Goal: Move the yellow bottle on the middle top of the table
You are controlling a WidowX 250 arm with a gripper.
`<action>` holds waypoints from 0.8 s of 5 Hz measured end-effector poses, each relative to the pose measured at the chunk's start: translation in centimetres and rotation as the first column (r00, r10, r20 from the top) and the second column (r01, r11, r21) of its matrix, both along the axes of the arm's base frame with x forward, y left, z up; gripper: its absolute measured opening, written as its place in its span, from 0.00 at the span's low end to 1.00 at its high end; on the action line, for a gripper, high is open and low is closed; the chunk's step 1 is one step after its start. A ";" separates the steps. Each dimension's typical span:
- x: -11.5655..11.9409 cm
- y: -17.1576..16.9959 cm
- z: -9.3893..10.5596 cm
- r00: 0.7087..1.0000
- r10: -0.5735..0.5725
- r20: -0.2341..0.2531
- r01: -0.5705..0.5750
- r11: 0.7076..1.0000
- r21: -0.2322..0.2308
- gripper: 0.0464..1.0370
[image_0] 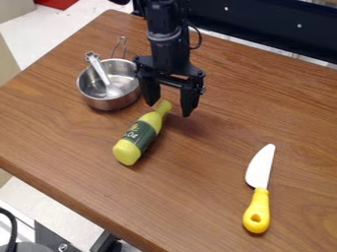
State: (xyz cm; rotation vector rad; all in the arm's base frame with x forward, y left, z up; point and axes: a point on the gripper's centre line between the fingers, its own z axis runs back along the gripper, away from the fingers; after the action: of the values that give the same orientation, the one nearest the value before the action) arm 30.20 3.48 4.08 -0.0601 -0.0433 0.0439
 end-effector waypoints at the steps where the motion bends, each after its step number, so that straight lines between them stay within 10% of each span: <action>1: 0.0 -0.1 -1.3 1.000 0.006 -0.002 -0.006 1.000 -0.008 0.96; 3: -0.4 0.1 -2.1 1.000 0.014 -0.017 -0.015 0.999 -0.032 0.92; 4: -0.3 -0.1 -2.5 0.997 0.044 -0.065 -0.044 0.999 -0.004 0.64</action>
State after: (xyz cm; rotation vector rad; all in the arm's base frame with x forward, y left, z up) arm 29.89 3.37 1.60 -0.0628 0.0200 0.0902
